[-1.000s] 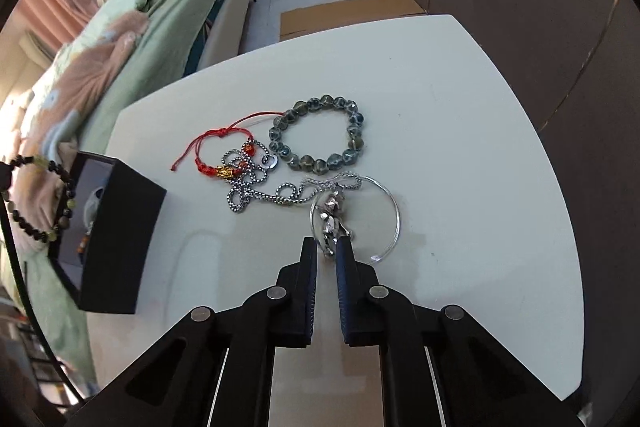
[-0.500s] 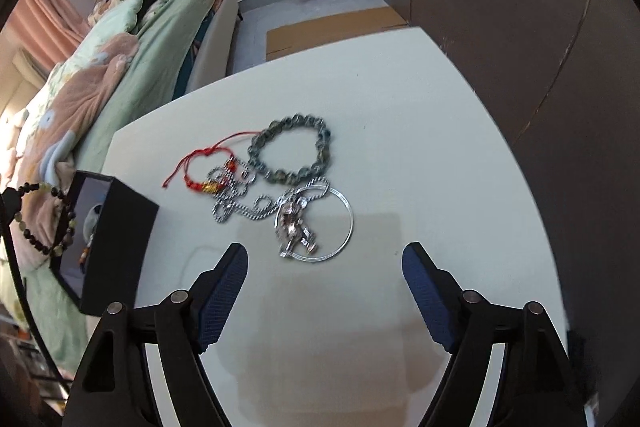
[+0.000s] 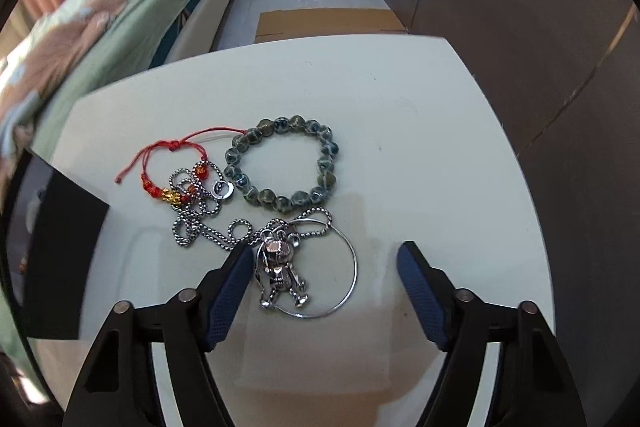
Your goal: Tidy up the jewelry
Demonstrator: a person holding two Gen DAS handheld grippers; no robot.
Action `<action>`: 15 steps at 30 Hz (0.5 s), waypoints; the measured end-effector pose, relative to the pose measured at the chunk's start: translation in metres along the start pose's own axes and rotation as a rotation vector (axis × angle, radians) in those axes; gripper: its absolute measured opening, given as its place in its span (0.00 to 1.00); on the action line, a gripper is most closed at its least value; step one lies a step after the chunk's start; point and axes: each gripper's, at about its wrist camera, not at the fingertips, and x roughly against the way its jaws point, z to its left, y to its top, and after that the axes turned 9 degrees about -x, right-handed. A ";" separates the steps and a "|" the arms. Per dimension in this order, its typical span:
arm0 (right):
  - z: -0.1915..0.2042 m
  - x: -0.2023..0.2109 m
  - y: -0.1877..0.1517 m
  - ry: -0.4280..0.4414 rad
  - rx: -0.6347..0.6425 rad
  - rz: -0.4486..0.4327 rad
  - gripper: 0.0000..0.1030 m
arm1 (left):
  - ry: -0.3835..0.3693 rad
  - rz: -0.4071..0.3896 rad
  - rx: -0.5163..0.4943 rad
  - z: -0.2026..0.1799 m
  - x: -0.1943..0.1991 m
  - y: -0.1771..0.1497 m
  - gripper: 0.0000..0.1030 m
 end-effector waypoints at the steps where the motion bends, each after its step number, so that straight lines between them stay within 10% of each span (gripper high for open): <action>1: 0.002 0.001 0.000 0.004 0.005 0.002 0.56 | 0.000 -0.010 0.002 0.000 0.002 0.001 0.70; 7: 0.006 0.007 -0.004 0.015 0.022 0.022 0.48 | -0.003 0.003 0.032 0.006 0.006 0.001 0.70; 8: 0.003 0.007 -0.004 0.023 0.017 0.024 0.15 | -0.010 0.003 0.038 0.007 0.007 0.001 0.70; 15: -0.013 0.025 -0.009 0.113 -0.045 0.025 0.14 | -0.010 -0.016 0.029 0.005 0.017 -0.003 0.70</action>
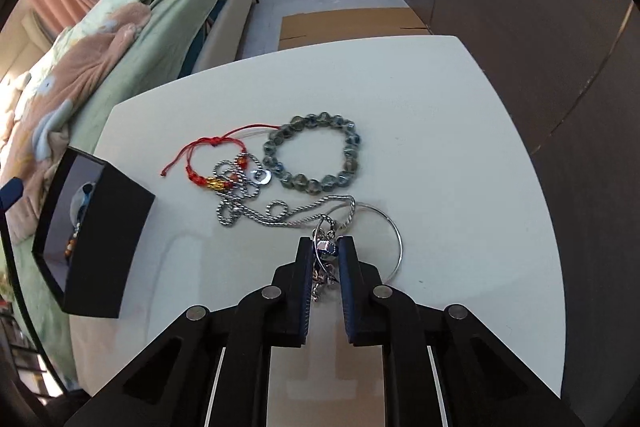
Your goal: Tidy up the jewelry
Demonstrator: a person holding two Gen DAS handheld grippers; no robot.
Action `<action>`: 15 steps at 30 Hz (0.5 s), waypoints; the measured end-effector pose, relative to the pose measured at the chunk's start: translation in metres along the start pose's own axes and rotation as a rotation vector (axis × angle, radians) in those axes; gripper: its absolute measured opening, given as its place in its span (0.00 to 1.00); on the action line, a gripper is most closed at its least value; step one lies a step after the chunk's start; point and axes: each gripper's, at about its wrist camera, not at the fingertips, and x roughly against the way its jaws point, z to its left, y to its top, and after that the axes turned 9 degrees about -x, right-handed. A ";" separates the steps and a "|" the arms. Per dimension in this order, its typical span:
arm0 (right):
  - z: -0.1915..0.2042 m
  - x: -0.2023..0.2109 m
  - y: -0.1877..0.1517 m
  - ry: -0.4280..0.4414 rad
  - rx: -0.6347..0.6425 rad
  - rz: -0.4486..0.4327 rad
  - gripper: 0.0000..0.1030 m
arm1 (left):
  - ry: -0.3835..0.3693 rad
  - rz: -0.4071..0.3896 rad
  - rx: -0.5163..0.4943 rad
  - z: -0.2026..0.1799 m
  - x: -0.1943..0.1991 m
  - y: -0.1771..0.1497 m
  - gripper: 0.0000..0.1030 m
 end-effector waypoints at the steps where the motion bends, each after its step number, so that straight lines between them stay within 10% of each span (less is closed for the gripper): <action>1: -0.004 0.000 0.000 -0.004 -0.017 0.008 0.14 | 0.000 0.001 -0.002 0.000 0.000 -0.001 0.70; 3: -0.012 0.002 0.001 0.003 -0.056 0.012 0.29 | 0.001 0.000 -0.007 -0.001 0.002 -0.002 0.70; 5: -0.018 0.008 0.002 0.031 -0.080 0.002 0.70 | 0.005 -0.006 -0.012 0.000 0.004 -0.003 0.70; 15: -0.020 -0.004 0.003 -0.099 -0.021 -0.025 0.72 | -0.001 -0.006 -0.022 -0.003 0.004 -0.002 0.70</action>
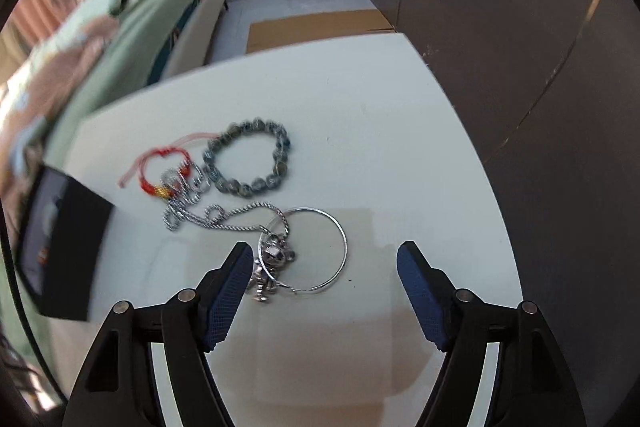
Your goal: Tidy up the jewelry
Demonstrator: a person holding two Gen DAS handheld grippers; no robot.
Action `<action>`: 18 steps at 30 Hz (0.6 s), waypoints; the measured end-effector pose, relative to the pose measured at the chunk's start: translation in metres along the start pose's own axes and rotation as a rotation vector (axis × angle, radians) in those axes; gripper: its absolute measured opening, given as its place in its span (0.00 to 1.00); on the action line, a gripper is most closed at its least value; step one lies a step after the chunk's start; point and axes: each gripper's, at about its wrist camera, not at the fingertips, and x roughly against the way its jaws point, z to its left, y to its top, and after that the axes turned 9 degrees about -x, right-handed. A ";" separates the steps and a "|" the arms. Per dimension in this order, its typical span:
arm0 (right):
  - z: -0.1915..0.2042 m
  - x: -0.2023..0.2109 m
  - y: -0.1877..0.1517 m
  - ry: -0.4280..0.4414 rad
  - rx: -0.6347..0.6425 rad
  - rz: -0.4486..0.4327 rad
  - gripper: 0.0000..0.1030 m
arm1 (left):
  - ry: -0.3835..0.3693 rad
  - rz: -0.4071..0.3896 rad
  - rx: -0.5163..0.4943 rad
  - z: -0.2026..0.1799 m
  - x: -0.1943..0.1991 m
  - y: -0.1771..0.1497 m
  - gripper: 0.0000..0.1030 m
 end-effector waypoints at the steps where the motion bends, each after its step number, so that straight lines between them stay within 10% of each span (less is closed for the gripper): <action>1: 0.006 -0.007 -0.001 -0.019 0.037 0.010 0.72 | -0.001 0.000 -0.001 0.000 0.000 0.000 0.70; 8: 0.016 -0.011 0.000 -0.011 0.077 0.008 0.50 | -0.004 0.003 0.000 0.001 -0.002 0.003 0.70; 18: 0.022 -0.006 -0.008 0.018 0.110 0.037 0.49 | -0.005 0.003 0.001 0.001 -0.001 0.003 0.70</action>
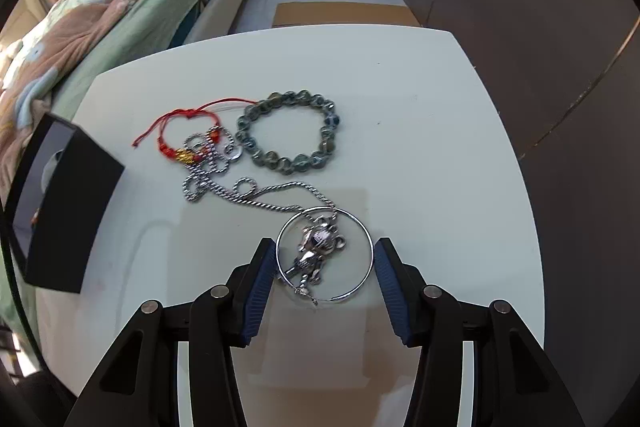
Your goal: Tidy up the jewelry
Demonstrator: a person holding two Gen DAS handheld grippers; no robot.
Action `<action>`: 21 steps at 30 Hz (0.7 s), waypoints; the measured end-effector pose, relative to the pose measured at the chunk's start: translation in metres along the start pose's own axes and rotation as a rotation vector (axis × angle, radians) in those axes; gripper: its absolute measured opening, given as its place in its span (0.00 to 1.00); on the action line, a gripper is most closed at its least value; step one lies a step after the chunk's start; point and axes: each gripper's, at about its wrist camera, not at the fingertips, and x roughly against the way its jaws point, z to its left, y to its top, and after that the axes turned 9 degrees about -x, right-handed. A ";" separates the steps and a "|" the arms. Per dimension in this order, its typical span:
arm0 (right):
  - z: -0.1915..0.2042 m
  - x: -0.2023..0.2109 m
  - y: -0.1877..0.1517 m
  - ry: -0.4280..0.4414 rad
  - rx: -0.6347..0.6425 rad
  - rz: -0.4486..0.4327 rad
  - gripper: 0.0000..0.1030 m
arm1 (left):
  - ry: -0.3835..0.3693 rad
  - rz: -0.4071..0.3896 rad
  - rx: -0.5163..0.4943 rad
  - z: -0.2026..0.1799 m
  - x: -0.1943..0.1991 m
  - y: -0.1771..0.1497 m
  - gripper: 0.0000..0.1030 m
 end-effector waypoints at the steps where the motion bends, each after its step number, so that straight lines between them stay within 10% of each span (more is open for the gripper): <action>1: 0.001 0.002 -0.001 0.002 0.004 -0.002 0.49 | 0.000 0.000 0.000 0.000 0.000 0.000 0.70; 21: 0.012 0.065 -0.005 0.157 -0.001 -0.146 0.49 | 0.003 -0.009 0.003 0.000 0.007 -0.003 0.71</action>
